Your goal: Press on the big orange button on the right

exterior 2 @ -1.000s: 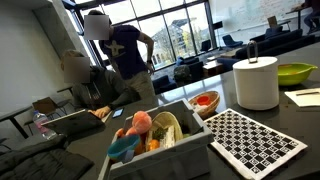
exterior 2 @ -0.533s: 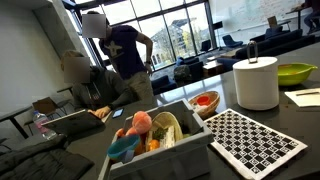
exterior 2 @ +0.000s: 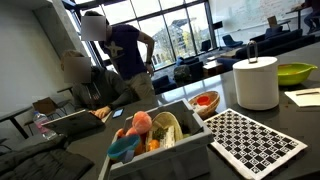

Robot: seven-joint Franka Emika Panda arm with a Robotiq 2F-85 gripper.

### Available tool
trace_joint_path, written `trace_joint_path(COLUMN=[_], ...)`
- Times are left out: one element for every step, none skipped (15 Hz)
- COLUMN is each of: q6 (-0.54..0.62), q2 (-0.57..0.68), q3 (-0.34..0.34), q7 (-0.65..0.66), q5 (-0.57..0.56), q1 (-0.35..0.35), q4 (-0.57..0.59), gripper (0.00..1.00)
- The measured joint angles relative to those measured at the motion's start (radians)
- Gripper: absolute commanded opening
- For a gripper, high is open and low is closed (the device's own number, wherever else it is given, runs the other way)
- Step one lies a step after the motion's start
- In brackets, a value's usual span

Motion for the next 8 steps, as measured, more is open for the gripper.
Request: trace_joint_path(q6=[0.002,0.004,0.006,0.008,0.01,0.014,0.019,0.02], q2=[0.009,0.018,0.026,0.033,0.039,0.045,0.047,0.047], q3=[0.0,0.0,0.0,0.0,0.0,0.0,0.0,0.0], q7=[-0.002,-0.002,-0.002,-0.002,-0.002,-0.002,-0.003,-0.003], q5=[0.004,0.006,0.007,0.008,0.009,0.013,0.02,0.025], q1=[0.0,0.001,0.001,0.001,0.001,0.001,0.001,0.001], q4=[0.0,0.0,-0.001,-0.001,-0.002,-0.004,-0.004,-0.004], gripper=[0.0,0.0,0.0,0.0,0.0,0.0,0.0,0.0])
